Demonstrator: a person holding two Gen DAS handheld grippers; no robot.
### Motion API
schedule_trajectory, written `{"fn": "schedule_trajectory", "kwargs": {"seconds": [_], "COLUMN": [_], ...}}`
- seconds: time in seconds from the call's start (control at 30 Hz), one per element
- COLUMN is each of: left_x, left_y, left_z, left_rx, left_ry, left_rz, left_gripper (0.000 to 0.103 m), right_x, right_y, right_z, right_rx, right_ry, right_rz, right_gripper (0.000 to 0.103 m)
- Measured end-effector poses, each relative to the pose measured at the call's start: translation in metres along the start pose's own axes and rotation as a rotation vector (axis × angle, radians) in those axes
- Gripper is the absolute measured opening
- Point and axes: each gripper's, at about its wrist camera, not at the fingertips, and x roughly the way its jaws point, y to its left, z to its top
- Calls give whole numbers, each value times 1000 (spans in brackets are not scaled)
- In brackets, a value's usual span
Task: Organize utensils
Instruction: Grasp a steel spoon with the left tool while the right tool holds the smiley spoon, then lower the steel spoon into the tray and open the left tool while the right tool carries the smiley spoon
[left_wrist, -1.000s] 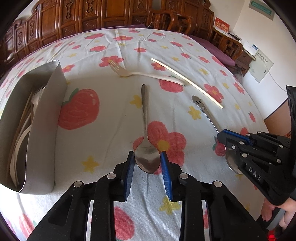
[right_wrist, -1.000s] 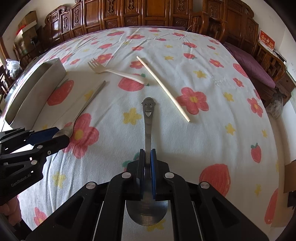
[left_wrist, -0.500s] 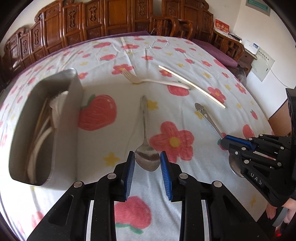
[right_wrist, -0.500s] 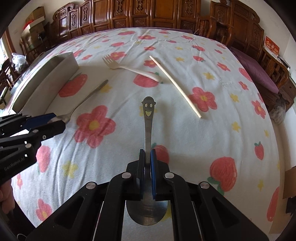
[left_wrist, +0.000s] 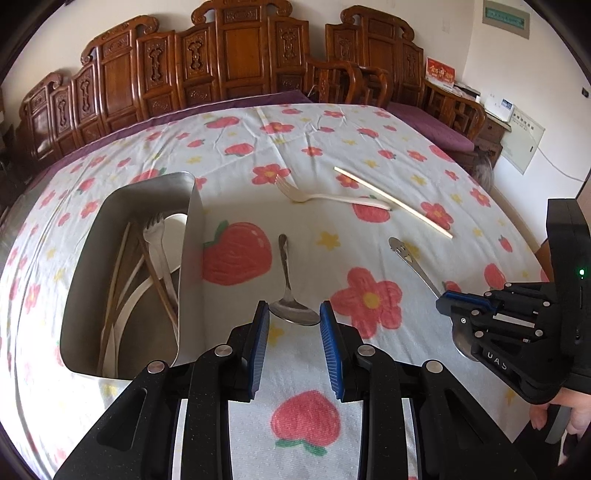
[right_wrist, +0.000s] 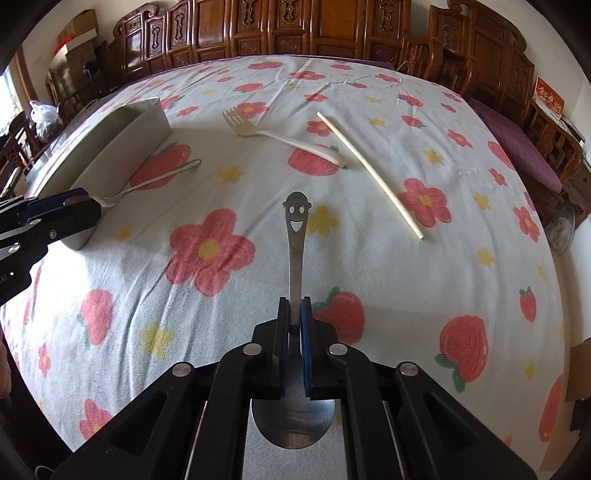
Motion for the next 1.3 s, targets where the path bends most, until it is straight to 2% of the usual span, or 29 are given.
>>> {"fn": "schedule_trajectory", "kwargs": {"seconds": [0.23, 0.5, 0.57, 0.67, 0.93, 1.3], "left_x": [-9, -32, -34, -35, -29, -44], "left_y": [2, 9, 9, 12, 16, 16], "left_z": [3, 16, 17, 18, 15, 24], "left_rx": [4, 13, 24, 24, 4, 3], "left_ry": [-18, -82, -84, -79, -62, -126], "left_rz": [-5, -5, 7, -1, -20, 4], "left_gripper": [26, 25, 6, 1, 0, 0], "right_x": [-4, -17, -16, -15, -17, -26], "right_y": [1, 8, 12, 17, 13, 12], "right_z": [2, 17, 18, 18, 17, 20], "right_rx": [-8, -11, -18, -29, -25, -26], "right_ry": [-16, -53, -51, -48, -57, -76], "right_rz": [3, 14, 15, 15, 13, 12], "right_gripper": [7, 7, 7, 7, 7, 7]}}
